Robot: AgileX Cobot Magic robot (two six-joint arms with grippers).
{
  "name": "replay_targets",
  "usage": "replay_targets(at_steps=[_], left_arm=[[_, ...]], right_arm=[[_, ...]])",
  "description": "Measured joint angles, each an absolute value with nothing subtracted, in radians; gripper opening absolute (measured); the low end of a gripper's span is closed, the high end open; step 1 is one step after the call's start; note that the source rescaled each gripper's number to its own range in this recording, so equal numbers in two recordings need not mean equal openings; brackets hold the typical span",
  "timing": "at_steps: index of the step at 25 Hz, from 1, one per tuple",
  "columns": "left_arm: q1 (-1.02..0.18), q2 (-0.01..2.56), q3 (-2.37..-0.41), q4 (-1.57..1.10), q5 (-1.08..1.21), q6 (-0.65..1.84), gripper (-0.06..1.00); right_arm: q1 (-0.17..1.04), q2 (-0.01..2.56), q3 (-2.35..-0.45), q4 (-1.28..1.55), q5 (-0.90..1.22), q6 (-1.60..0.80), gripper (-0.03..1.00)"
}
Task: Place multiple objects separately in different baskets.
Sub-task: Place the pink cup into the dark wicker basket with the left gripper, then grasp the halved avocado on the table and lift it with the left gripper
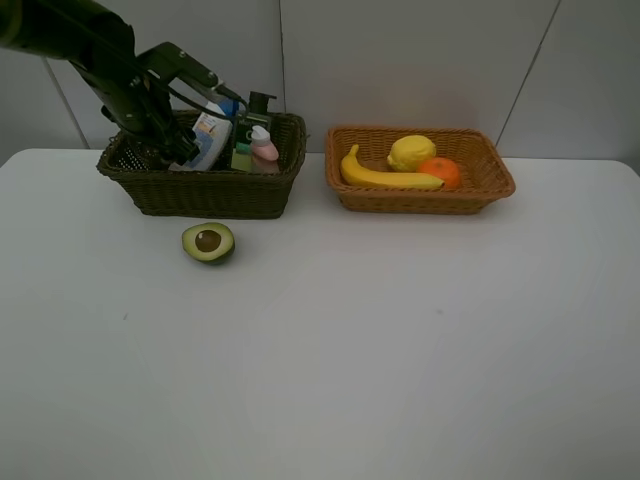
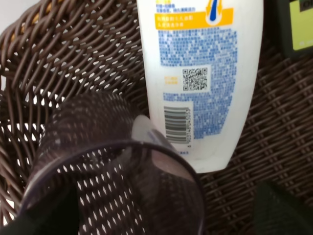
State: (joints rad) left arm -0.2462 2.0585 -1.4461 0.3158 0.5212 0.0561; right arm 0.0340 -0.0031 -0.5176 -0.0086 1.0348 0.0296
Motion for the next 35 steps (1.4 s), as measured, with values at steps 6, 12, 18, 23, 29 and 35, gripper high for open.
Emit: replay_targets(at_steps=[6,12,18,23,29,35], left_arm=[[-0.245,2.024,-1.446,0.302,0.529,0.036,0.94],[-0.245,1.97,-1.446,0.301,0.561,0.03,0.94],[-0.245,1.922,-1.446,0.3,0.646,0.026,0.94],[-0.248,1.873,-1.444,0.26,0.72,0.022,0.94],[-0.298,1.811,-1.378,0.241,0.758,0.019,0.94],[-0.375,1.769,-1.298,0.233,0.803,0.03,0.94]], right_arm=[[0.034,-0.003,-0.518,-0.009,1.035,0.03,1.0],[0.034,-0.003,-0.518,-0.009,1.035,0.03,1.0],[0.034,-0.003,-0.518,-0.009,1.035,0.03,1.0],[0.034,-0.003,-0.518,-0.009,1.035,0.03,1.0],[0.034,-0.003,-0.518,-0.009,1.035,0.03,1.0],[0.034,-0.003,-0.518,-0.009,1.035,0.03,1.0]])
